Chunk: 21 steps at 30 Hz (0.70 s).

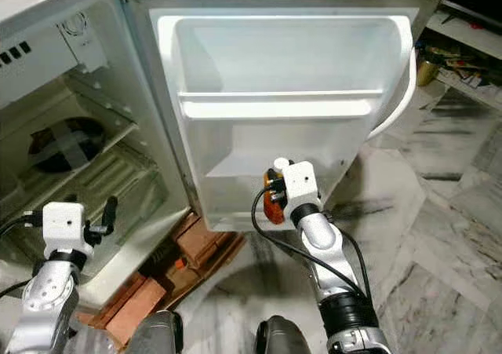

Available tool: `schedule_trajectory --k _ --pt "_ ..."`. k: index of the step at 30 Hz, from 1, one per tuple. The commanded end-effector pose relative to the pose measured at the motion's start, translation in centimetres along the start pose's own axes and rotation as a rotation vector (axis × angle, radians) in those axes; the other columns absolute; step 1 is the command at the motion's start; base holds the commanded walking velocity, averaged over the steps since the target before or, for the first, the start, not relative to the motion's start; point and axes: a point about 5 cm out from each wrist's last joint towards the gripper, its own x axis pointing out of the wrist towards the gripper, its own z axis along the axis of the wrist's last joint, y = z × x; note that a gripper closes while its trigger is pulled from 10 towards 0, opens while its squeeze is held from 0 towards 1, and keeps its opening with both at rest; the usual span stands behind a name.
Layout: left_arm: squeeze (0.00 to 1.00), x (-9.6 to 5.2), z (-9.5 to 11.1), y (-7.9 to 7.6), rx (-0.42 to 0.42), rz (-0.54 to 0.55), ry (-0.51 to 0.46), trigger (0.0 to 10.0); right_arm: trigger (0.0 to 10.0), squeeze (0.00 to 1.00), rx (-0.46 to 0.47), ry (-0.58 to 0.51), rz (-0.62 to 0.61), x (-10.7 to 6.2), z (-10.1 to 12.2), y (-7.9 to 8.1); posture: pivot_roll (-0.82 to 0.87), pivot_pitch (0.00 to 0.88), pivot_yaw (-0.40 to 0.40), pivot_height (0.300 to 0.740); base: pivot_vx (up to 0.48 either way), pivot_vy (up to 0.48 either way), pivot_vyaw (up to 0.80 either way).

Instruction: Restocking fridge

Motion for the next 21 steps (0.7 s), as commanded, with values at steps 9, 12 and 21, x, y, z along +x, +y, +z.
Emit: schedule_trajectory --k 9,12,21 --pt "0.0 -1.0 0.4 0.4 0.008 0.053 0.027 10.0 10.0 0.0 0.002 -0.005 -0.01 -0.4 0.3 -0.3 0.11 0.2 -0.015 0.716 0.0 0.0 0.0" --pt "0.0 -0.9 0.7 0.2 0.018 0.072 0.019 10.0 10.0 0.0 0.007 -0.013 -0.018 -0.4 0.4 -0.4 0.11 0.205 -0.007 0.696 0.0 0.0 0.0" --pt "0.0 -0.6 1.2 -0.3 0.082 0.042 0.009 10.0 10.0 0.0 -0.032 -0.051 -0.021 0.1 1.5 -0.4 0.1 0.225 0.028 0.641 0.0 0.0 0.0"
